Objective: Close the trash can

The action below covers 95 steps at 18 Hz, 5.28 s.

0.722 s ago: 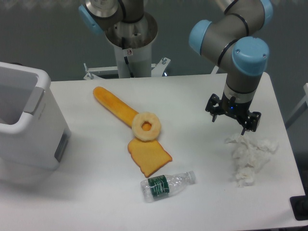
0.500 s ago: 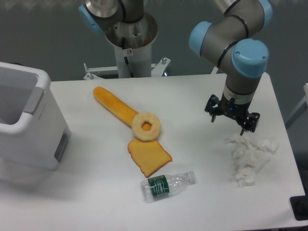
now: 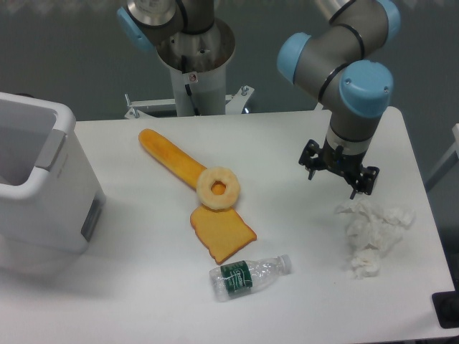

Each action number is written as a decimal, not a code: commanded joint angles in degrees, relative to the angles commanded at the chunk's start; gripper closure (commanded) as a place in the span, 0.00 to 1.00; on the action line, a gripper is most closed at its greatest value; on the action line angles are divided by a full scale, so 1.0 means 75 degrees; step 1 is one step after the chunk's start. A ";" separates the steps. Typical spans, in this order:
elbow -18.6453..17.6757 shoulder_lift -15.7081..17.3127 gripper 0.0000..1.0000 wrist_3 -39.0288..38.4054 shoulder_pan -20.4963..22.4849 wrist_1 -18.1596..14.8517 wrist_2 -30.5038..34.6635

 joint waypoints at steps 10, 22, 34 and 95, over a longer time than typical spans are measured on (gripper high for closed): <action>-0.0504 0.0914 0.00 -0.0257 -0.0691 -0.0047 0.0058; -0.0762 0.2004 0.00 -0.2423 -0.2354 -0.0351 -0.0012; -0.0809 0.3212 0.00 -0.4172 -0.3538 -0.0457 -0.0914; 0.0632 0.2673 0.00 -0.7324 -0.7336 -0.0187 -0.2615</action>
